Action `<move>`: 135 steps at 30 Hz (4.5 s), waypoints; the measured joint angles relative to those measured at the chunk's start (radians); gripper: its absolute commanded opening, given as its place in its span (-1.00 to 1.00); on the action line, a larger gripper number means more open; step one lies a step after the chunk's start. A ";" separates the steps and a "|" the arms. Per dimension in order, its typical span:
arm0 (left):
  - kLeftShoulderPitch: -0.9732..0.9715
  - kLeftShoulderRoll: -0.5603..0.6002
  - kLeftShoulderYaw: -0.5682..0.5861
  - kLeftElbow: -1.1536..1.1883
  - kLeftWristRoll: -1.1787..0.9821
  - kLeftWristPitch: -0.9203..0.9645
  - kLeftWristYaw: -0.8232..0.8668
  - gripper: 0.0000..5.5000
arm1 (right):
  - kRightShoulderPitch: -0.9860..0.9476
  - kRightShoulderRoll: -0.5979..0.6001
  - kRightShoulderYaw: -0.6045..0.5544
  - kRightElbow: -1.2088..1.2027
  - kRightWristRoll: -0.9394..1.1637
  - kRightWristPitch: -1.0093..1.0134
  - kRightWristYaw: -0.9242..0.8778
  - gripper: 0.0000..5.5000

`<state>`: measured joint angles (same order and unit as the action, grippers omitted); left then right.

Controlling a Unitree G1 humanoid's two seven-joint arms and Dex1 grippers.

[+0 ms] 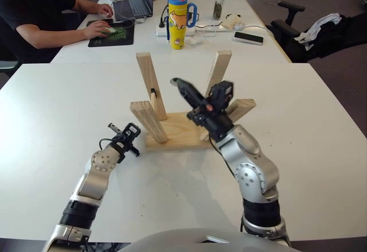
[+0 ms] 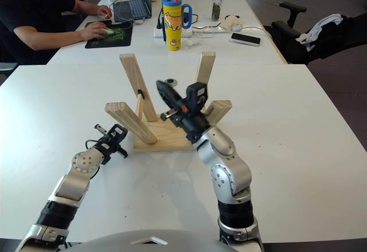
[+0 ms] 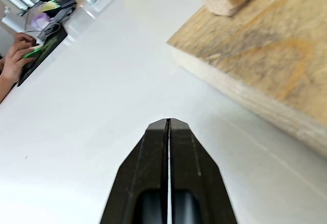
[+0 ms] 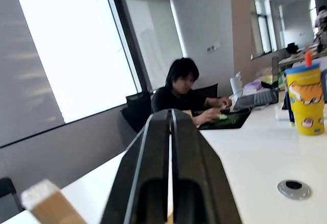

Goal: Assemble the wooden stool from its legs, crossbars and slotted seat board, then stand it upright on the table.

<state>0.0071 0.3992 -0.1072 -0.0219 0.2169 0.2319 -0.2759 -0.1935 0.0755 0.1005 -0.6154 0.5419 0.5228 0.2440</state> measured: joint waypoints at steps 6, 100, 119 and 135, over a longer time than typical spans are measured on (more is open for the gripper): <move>0.025 -0.068 0.066 -0.054 -0.071 0.015 0.042 -1.00 | -0.042 -0.024 -0.031 -0.059 0.161 0.127 -0.069 -0.99; 0.176 -0.136 0.070 -0.300 -0.234 0.214 0.023 -1.00 | 0.198 -0.408 -0.083 0.532 -0.261 -0.105 0.101 -0.99; 0.129 -0.081 -0.023 -0.286 -0.234 0.302 -0.066 -1.00 | 0.223 -0.370 -0.038 0.510 -0.263 -0.103 0.109 -0.99; 0.122 -0.074 0.023 -0.343 -0.343 0.411 -0.093 -1.00 | 0.259 -0.366 -0.065 0.342 -0.225 0.094 0.097 -0.99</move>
<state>0.1291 0.3248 -0.0839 -0.3653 -0.1256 0.6434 -0.3691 0.0657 -0.2904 0.0360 -0.2731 0.3172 0.6166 0.3411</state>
